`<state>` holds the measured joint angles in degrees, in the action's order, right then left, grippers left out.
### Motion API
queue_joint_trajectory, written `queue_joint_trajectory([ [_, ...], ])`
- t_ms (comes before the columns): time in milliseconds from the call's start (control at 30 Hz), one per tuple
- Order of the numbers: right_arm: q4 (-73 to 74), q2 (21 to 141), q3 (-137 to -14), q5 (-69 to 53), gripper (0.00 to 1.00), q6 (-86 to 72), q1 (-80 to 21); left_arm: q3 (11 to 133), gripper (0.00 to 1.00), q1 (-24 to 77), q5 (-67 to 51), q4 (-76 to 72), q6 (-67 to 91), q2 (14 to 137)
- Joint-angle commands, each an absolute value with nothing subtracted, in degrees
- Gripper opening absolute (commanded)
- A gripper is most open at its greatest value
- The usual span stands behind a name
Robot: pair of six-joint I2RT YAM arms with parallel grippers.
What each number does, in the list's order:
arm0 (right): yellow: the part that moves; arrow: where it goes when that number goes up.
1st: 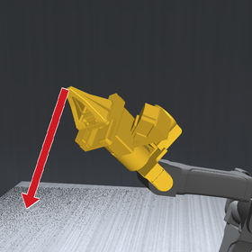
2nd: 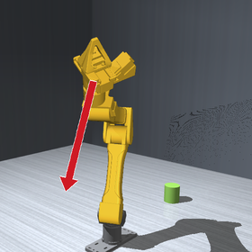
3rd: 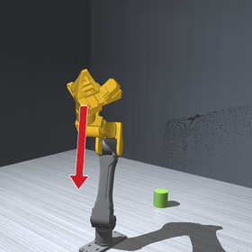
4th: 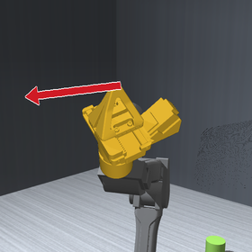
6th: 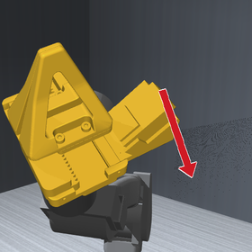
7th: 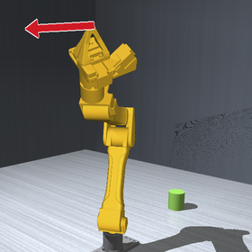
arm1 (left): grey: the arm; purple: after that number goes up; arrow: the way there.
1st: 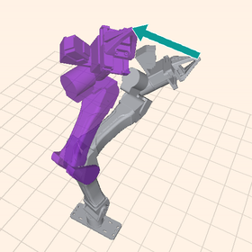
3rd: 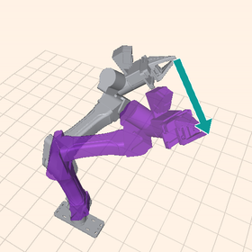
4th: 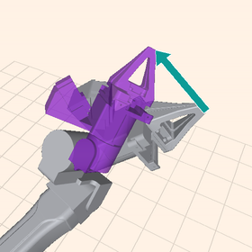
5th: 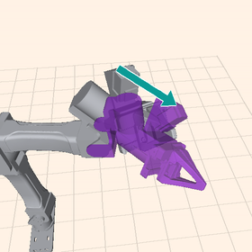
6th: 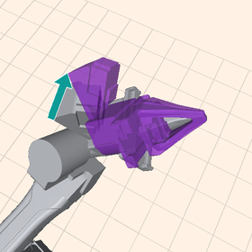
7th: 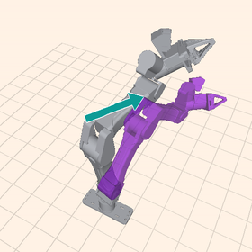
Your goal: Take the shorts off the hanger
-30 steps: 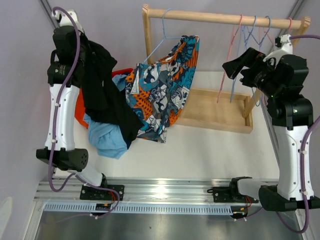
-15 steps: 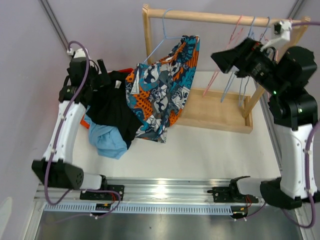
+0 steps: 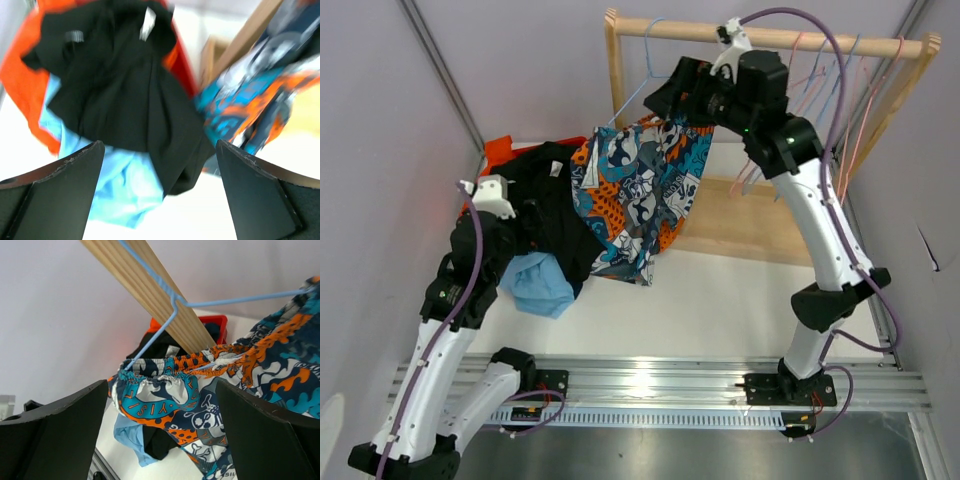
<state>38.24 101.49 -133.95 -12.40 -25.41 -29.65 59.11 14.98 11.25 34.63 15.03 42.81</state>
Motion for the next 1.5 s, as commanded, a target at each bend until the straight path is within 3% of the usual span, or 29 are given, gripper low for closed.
queue_joint_trajectory([
  [0, 33.3, 103.6, -137.2, -9.3, 0.96, -26.1, -32.2, 55.6, 0.99, 15.6, 10.0, 36.1, 15.6, 39.7],
  [433, 22.3, 111.5, -138.3, 0.7, 0.9, -26.3, -39.7, 47.1, 0.99, 16.9, 11.0, 34.2, 16.6, 32.1],
  [600, 19.7, 112.9, -137.1, 6.4, 0.81, -25.4, -41.3, 46.8, 0.99, 17.4, 10.6, 33.8, 16.5, 32.1],
  [700, 17.5, 112.1, -134.7, 8.5, 0.55, -25.3, -41.7, 46.8, 0.99, 17.6, 10.5, 33.7, 16.4, 32.0],
  [733, 17.3, 112.0, -134.4, 9.0, 0.42, -25.3, -41.9, 46.7, 0.99, 17.7, 10.5, 33.7, 16.4, 32.0],
  [800, 16.9, 111.7, -134.0, 9.8, 0.33, -25.2, -42.0, 46.8, 0.99, 17.8, 10.5, 33.7, 16.4, 32.1],
  [933, 17.3, 110.5, -132.8, 10.5, 0.03, -25.0, -42.2, 46.7, 0.99, 18.2, 10.9, 33.7, 16.4, 32.1],
  [967, 17.1, 110.0, -132.4, 10.6, 0.0, -25.0, -42.3, 46.7, 0.99, 18.3, 11.0, 33.7, 16.4, 32.1],
  [1467, 14.0, 85.4, -115.5, 14.0, 0.0, -24.8, -42.4, 53.9, 0.99, 22.3, 3.9, 28.4, 15.1, 33.9],
])
